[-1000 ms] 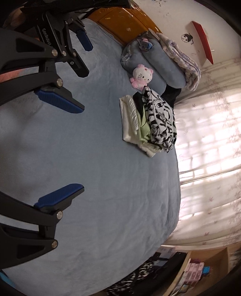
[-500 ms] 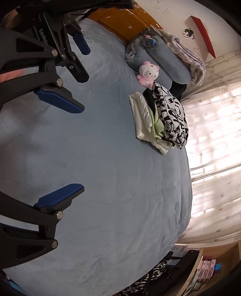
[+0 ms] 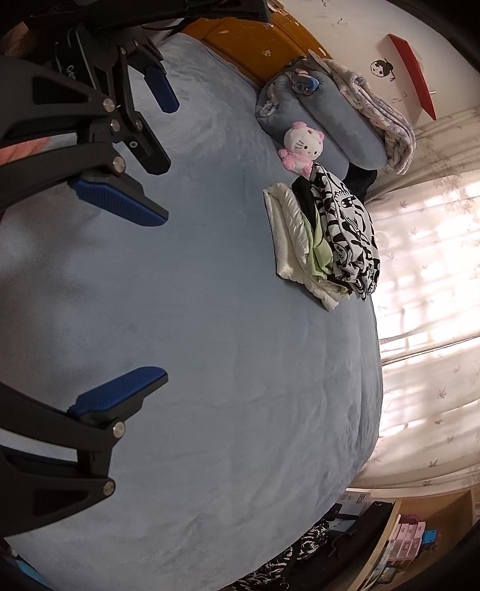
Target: Fold large clothes
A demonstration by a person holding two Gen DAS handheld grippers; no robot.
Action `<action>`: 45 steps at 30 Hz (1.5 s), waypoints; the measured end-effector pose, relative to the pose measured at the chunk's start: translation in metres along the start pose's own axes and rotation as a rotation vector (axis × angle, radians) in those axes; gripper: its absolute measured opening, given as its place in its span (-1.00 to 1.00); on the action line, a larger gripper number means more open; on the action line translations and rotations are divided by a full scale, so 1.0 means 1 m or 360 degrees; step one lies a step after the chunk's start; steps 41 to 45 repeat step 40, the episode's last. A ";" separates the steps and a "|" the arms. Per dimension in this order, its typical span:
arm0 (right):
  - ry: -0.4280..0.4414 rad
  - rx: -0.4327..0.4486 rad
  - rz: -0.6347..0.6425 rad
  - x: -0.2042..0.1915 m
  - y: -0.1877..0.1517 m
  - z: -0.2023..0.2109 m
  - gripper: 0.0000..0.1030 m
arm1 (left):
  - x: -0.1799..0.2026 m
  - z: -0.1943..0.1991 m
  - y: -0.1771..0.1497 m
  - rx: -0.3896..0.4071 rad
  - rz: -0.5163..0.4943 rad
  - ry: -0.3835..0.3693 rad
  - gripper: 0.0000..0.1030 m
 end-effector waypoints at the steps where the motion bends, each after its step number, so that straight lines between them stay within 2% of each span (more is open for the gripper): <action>1: -0.0002 0.0001 -0.0001 0.000 0.000 0.000 0.53 | 0.000 -0.001 0.000 -0.0003 -0.0001 0.0000 0.92; 13: -0.0003 -0.0022 -0.0008 0.005 -0.002 -0.006 0.53 | 0.005 -0.006 -0.002 -0.0035 -0.0001 0.0007 0.92; 45: 0.0011 -0.0043 -0.0029 0.009 -0.004 -0.009 0.53 | 0.008 -0.007 0.001 -0.0020 -0.0021 0.0025 0.92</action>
Point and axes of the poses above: each gripper's, at about its wrist camera, not at the fingertips, and z roughly against the way its jaws point, x to its right, y to its top, the point moved 2 cm from there along -z, roughly the way its jaws point, and after that the axes turned 3 degrees about -x, right-handed, at the moved point
